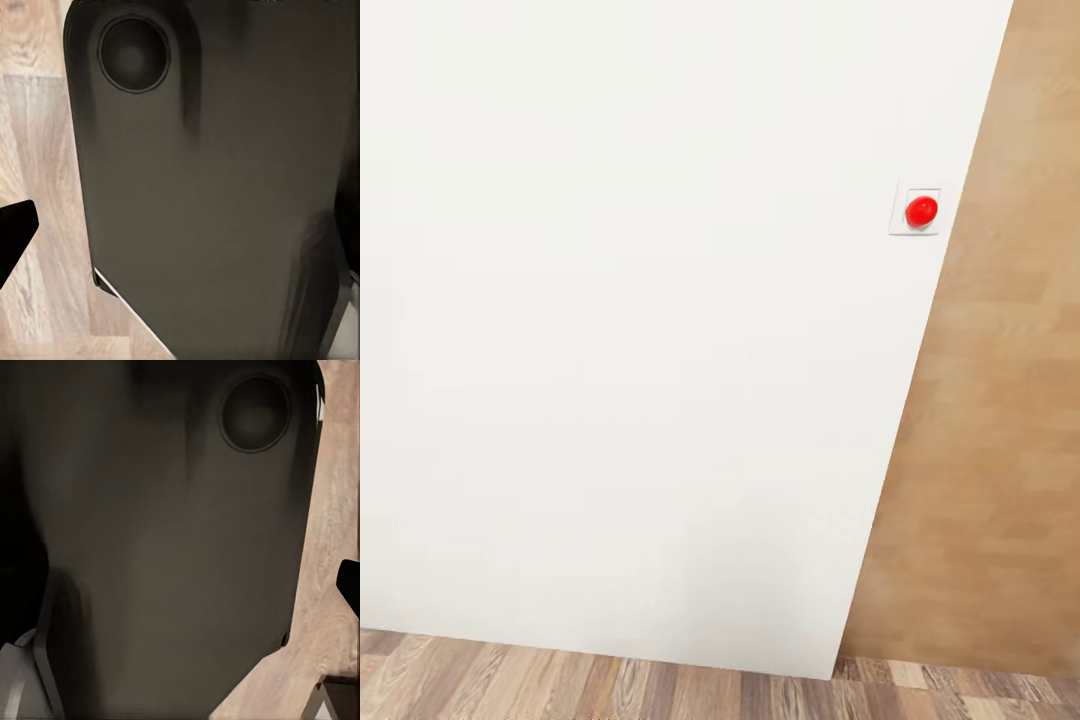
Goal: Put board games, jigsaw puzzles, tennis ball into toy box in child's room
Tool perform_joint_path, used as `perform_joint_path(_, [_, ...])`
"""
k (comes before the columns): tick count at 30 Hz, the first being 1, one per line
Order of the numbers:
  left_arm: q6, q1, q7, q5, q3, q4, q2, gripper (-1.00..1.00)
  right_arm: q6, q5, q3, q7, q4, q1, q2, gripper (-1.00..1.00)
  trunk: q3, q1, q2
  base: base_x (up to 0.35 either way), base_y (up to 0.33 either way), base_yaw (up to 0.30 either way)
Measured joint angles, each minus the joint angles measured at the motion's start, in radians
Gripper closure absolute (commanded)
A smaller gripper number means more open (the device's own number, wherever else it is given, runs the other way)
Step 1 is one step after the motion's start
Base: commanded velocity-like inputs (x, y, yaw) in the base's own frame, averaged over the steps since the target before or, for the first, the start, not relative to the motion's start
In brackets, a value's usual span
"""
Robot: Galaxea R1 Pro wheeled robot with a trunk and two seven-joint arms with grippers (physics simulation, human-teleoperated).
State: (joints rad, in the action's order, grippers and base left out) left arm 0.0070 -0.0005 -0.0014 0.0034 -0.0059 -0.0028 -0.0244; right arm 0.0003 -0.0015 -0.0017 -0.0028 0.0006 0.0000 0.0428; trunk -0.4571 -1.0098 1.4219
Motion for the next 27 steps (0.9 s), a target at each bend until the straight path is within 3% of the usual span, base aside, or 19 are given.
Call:
perform_joint_path(9, [-0.033, 0.0, 0.0, -0.002, -0.002, 0.0, 0.0, -1.0, 0.0, 0.001, 0.001, 0.0, 0.0, 0.0, -0.012, -1.0, 0.028, 0.035, -0.063, 0.0, 0.0, 0.05])
perform_joint_path(14, [-0.098, 0.0, 0.0, -0.002, -0.002, 0.0, 0.0, -1.0, 0.0, 0.002, 0.002, -0.001, 0.0, 0.0, -0.02, -1.0, 0.044, 0.054, -0.098, 0.0, 0.0, 0.008])
perform_joint_path(27, [-0.144, 0.0, 0.01, -0.002, -0.001, 0.0, 0.003, -1.0, 0.0, 0.003, 0.002, -0.001, 0.0, 0.0, -0.022, -1.0, 0.085, 0.104, -0.189, 0.0, 0.0, 0.001])
